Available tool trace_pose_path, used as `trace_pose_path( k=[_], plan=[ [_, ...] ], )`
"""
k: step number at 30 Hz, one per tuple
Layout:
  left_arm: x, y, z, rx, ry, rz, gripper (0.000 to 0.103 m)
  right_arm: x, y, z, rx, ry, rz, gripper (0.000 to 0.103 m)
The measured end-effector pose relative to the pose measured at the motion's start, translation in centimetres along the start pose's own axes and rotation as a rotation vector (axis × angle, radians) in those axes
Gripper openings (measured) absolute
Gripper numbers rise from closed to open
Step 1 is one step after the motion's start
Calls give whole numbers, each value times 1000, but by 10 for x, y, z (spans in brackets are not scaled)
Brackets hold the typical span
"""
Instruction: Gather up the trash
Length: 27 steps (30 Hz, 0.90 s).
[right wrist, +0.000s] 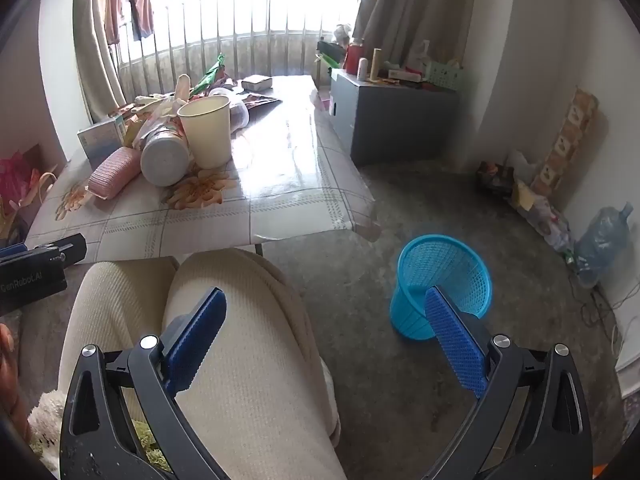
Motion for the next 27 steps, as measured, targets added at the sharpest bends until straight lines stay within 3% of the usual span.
trace_pose_path(
  k=[27],
  plan=[
    [2, 3, 4, 22, -6, 1, 97, 3, -1, 8, 17, -33, 11, 95]
  ],
)
Point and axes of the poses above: each gripper's, at about its wrist camera, not at the fingertips, and y roughly the way its jaws point, z to its left, x to its top, the point moved 3 cm from there along y, roughly the way its jaws point, and after that the axes turned 15 degrees about z, right-handed, at the moved point
